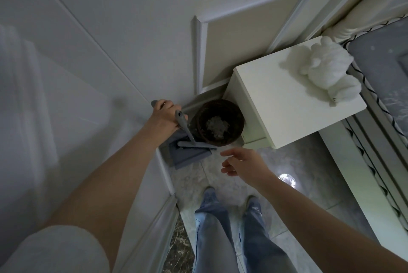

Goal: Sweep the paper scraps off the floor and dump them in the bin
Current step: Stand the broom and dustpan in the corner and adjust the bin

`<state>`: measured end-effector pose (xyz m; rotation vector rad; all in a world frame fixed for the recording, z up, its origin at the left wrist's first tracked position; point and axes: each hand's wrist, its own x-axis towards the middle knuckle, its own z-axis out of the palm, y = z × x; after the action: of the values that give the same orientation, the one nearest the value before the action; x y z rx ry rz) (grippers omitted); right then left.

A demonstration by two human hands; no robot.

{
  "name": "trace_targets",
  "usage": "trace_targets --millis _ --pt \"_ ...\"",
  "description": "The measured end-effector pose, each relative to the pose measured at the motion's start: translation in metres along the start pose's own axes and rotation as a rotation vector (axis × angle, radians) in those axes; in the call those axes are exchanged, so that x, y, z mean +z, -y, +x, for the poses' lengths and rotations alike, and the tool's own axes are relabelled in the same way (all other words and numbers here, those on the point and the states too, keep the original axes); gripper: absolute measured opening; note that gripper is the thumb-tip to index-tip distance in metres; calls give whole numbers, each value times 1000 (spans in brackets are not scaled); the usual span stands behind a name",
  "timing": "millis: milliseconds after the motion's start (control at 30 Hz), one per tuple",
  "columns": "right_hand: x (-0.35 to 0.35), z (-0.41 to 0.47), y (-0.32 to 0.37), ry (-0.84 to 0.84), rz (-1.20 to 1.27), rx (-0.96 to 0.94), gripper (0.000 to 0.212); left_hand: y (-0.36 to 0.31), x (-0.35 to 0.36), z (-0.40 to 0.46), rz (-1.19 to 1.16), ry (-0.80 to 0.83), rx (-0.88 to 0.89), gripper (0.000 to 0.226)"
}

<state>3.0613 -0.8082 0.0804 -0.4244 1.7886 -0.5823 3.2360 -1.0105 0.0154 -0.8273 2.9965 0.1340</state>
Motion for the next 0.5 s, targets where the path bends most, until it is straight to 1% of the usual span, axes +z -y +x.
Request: trace_targets --millis 67,133,267,400,500 --pt "-1 0 -2 -2 -3 -1 30 0 5 1 -19 -35 25 26" --pt "0 -1 -5 1 -11 3 30 3 8 -3 -13 -60 42 15" --pt "4 -2 -10 8 -3 10 31 16 17 -9 58 -140 45 21" --pt "9 2 -17 23 -18 12 30 34 30 -12 59 -132 -26 23" --pt "11 9 -21 18 -17 8 31 43 43 -13 28 -91 -126 16"
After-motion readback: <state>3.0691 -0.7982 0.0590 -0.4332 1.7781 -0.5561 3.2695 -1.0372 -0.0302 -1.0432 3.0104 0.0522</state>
